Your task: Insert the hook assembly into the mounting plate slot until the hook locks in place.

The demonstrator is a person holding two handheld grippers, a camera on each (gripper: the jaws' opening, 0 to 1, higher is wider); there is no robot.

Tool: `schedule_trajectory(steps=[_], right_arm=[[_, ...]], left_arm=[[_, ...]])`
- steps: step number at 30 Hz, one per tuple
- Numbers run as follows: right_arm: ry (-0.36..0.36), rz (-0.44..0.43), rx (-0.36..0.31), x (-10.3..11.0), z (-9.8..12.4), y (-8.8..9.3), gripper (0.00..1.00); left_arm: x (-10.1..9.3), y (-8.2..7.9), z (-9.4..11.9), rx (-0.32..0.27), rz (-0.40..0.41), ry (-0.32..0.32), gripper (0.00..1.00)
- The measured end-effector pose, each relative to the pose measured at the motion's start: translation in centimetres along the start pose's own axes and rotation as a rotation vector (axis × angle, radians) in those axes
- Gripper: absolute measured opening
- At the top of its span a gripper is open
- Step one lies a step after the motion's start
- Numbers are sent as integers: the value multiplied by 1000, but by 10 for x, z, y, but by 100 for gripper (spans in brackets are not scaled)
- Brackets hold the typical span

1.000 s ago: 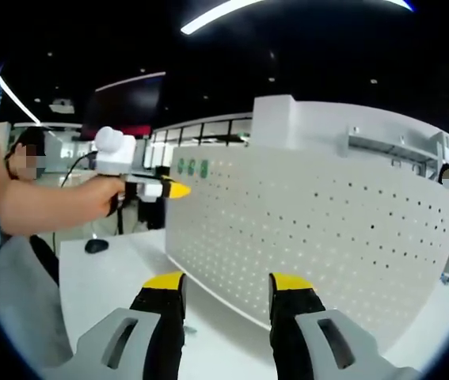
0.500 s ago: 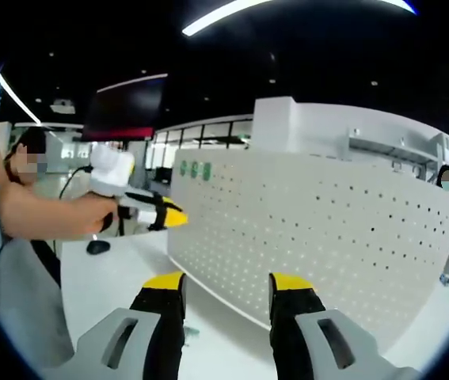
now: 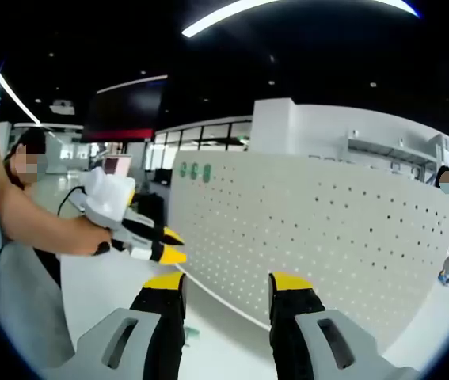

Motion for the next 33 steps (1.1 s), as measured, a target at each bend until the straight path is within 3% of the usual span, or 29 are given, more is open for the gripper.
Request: schedule_trajectory(steps=[19,33], right_arm=[[4,-20,17,-2,4,10,41],[4,-35,32,0,2,18,41]], left_arm=[[-32,55,-21,162,-33,171,23],[-51,82,-36,261,-98,262,17]])
Point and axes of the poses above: the point that each gripper's makers call its tool centre point, and the gripper's own axes: z roughly backward along the fingers, x roughly to its left, y roughly out of its underside, the point moved 6 cm from there along z, roughly backward along the fingers, and after that the axes turned 9 degrees about z, right-handed, at the moved point
